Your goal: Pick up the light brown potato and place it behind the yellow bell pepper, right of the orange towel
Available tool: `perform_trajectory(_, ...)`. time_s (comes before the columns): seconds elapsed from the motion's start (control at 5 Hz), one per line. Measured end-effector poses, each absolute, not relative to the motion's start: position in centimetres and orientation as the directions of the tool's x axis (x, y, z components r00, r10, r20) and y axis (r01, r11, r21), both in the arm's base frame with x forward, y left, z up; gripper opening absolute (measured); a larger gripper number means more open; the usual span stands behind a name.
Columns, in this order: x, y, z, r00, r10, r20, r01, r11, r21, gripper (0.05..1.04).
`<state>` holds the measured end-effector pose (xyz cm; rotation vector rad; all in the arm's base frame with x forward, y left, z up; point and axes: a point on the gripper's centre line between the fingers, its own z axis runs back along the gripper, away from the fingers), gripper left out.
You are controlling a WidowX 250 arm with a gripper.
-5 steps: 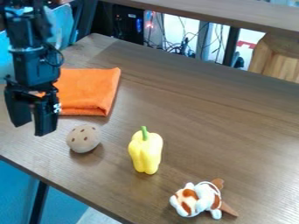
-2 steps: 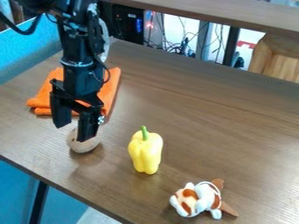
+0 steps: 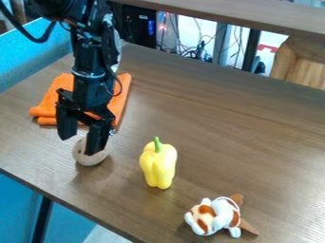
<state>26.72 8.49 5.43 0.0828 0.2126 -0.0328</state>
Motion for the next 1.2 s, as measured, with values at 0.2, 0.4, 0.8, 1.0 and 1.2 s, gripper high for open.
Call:
perform_trajectory(0.2, 27.1, 8.4, 4.5, 0.967, -0.016, -0.254, 0.037, 0.996, 0.078, 0.993)
perform_trajectory(0.4, 27.5, 8.4, 4.0, 0.963, -0.015, -0.269, 0.035, 0.997, 0.069, 0.913)
perform_trajectory(0.8, 27.6, 7.9, 4.0, 0.961, -0.021, -0.277, 0.03, 0.999, 0.027, 0.536)
perform_trajectory(1.0, 27.6, 7.7, 4.1, 0.961, -0.031, -0.276, 0.032, 0.999, -0.001, 0.45)
perform_trajectory(1.2, 27.5, 8.0, 5.9, 0.973, -0.029, -0.23, 0.028, 1.0, -0.006, 0.416)
